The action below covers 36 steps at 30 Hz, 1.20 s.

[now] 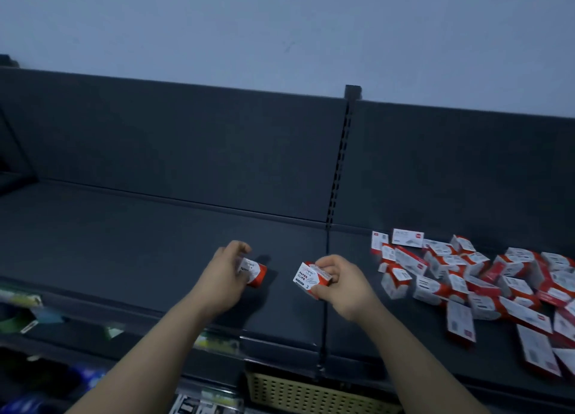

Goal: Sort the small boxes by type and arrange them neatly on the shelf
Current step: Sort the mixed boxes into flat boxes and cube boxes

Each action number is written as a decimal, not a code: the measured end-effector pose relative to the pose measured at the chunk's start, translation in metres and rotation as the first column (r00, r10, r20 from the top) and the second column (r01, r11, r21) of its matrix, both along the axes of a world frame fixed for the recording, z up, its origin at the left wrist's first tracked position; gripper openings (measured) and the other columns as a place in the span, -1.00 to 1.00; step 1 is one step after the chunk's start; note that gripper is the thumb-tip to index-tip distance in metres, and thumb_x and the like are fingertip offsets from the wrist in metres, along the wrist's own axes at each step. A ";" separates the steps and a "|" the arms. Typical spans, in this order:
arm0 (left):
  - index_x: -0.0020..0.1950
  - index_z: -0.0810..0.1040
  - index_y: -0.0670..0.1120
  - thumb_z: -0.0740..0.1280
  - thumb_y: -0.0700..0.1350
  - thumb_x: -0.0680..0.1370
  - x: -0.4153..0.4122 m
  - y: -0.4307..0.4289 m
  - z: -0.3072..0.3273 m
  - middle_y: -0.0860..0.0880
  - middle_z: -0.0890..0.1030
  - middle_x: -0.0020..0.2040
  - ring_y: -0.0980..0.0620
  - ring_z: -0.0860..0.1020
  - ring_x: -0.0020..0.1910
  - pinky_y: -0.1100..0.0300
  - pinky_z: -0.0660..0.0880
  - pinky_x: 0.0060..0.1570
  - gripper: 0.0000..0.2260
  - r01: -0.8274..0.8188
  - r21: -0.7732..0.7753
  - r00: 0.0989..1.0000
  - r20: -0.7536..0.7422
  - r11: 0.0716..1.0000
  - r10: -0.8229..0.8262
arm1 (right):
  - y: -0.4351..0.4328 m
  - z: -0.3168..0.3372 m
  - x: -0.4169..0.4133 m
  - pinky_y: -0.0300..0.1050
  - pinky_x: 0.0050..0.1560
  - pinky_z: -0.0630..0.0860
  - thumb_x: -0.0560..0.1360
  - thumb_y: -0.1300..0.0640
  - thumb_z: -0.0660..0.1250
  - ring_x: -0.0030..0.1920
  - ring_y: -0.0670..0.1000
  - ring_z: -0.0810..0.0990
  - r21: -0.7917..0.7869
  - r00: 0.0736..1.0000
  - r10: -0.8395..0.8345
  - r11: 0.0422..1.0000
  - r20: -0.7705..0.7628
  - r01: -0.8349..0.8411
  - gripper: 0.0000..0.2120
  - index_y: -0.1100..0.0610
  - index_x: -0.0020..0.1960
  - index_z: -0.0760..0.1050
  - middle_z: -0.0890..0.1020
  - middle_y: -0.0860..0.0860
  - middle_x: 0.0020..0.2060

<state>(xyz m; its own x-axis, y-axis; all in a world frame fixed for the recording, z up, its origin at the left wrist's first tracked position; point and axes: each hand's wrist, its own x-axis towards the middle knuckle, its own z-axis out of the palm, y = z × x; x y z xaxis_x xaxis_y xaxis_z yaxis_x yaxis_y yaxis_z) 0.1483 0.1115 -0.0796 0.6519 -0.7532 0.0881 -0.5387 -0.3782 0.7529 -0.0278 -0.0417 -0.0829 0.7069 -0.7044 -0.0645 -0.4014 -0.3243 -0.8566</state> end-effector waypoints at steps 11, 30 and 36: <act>0.13 0.50 -0.12 0.29 -0.14 0.57 0.096 0.002 -0.021 0.00 0.58 -0.03 0.07 0.50 -0.13 0.34 0.33 -0.27 -0.84 0.100 0.083 0.994 0.045 0.992 -0.104 | 0.051 -0.019 0.097 -0.15 -0.34 0.30 0.46 0.25 0.31 -0.39 -0.07 0.37 -0.067 0.994 -0.073 0.995 -0.084 0.067 -0.84 0.22 -0.30 0.48 0.51 0.14 -0.39; 0.33 0.46 -0.09 0.26 -0.01 0.57 -0.015 -0.073 0.016 -0.06 0.54 0.22 -0.05 0.48 0.20 0.11 0.43 0.19 -0.65 0.415 -0.061 0.871 0.316 0.908 -0.377 | 0.024 0.008 -0.061 -0.21 0.12 0.36 0.58 0.07 0.25 0.25 0.05 0.48 -0.409 0.840 -0.536 0.788 -0.089 0.459 -0.68 0.13 0.30 0.46 0.54 0.03 0.21; 0.30 0.48 -0.07 0.25 0.00 0.57 -0.098 -0.114 0.013 -0.01 0.56 0.14 0.02 0.51 0.12 0.17 0.44 0.12 -0.67 0.537 -0.051 0.811 0.308 0.842 -0.498 | -0.010 0.007 -0.161 -0.10 0.12 0.43 0.57 0.04 0.27 0.20 0.08 0.51 -0.499 0.680 -0.709 0.665 -0.188 0.555 -0.61 0.15 0.35 0.43 0.54 0.07 0.25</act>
